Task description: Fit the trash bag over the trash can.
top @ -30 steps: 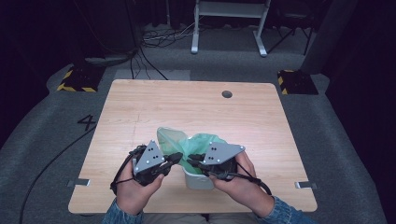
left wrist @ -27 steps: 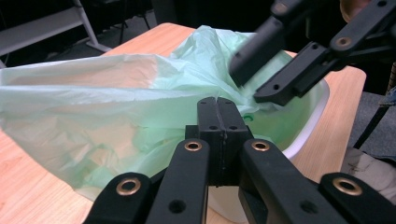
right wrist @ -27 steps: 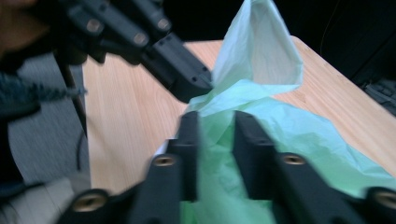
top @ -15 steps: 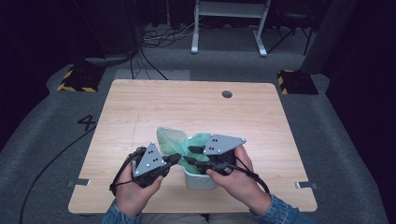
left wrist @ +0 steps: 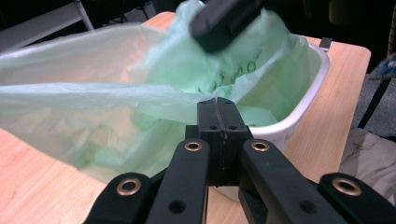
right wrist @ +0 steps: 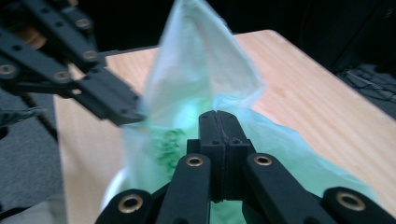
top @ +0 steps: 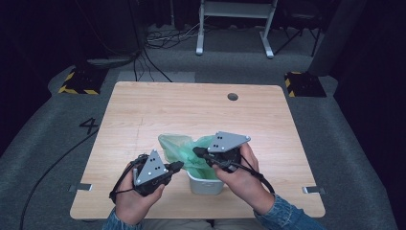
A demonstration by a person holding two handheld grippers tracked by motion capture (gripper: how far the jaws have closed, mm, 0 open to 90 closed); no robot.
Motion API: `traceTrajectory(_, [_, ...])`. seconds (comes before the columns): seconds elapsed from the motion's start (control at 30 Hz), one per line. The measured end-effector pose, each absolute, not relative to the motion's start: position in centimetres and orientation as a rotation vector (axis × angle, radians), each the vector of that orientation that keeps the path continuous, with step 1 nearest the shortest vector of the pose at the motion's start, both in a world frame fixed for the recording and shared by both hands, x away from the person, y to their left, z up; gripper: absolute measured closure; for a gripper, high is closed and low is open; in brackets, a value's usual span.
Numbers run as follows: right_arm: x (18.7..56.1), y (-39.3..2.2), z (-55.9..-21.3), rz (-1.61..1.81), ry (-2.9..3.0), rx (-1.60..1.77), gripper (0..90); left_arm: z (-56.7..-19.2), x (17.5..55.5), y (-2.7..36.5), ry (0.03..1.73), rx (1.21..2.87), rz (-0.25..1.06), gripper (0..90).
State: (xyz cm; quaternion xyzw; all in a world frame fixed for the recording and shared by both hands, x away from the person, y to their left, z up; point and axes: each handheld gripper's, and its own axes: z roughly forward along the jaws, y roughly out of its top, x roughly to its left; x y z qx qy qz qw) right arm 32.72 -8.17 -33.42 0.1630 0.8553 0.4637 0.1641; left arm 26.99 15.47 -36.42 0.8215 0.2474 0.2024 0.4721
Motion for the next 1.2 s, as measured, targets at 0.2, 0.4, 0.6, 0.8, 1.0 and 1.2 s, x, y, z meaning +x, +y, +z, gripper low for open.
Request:
traceTrajectory(0.2, [34.5, -9.5, -32.4, 1.301, 2.385, 0.504, 90.0, -36.8, 27.0, 15.8, 0.615, 2.022, 0.476, 90.0])
traceTrajectory(0.4, [37.0, -10.6, -31.7, 1.269, 2.355, 0.546, 90.0, -37.1, 26.7, 16.5, 0.632, 2.015, 0.465, 90.0])
traceTrajectory(0.6, [39.1, -10.7, -32.2, 1.259, 2.371, 0.567, 90.0, -37.4, 26.1, 17.1, 0.66, 2.014, 0.453, 90.0])
traceTrajectory(0.8, [41.3, -10.5, -33.2, 1.232, 2.386, 0.598, 90.0, -37.7, 25.6, 17.7, 0.69, 2.02, 0.454, 90.0])
traceTrajectory(1.0, [43.2, -10.7, -35.0, 1.192, 2.421, 0.652, 90.0, -38.0, 26.0, 18.0, 0.744, 2.021, 0.433, 90.0])
traceTrajectory(1.2, [43.3, -11.7, -35.7, 1.218, 2.382, 0.683, 63.9, -38.0, 26.7, 18.2, 0.792, 1.879, 0.485, 54.5])
